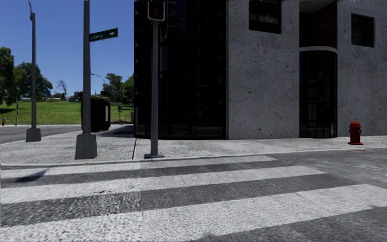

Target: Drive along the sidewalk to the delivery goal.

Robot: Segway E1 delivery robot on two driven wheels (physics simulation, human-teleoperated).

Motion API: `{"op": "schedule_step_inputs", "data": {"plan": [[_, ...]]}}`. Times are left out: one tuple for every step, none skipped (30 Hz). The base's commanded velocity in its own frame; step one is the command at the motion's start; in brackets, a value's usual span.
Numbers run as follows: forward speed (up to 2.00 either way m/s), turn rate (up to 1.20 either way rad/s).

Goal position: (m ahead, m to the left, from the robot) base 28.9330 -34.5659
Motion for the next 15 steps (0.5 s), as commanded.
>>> {"op": "schedule_step_inputs", "data": {"plan": [[2.00, -0.47], [2.00, -0.47], [2.00, -0.47], [2.00, -0.47], [2.00, -0.47], [2.00, -0.47], [2.00, -0.47], [2.00, -0.47], [2.00, -0.47], [2.00, -0.47], [2.00, -0.35], [2.00, -0.15], [2.00, -0.15], [2.00, 0.00], [2.00, 0.00]]}}
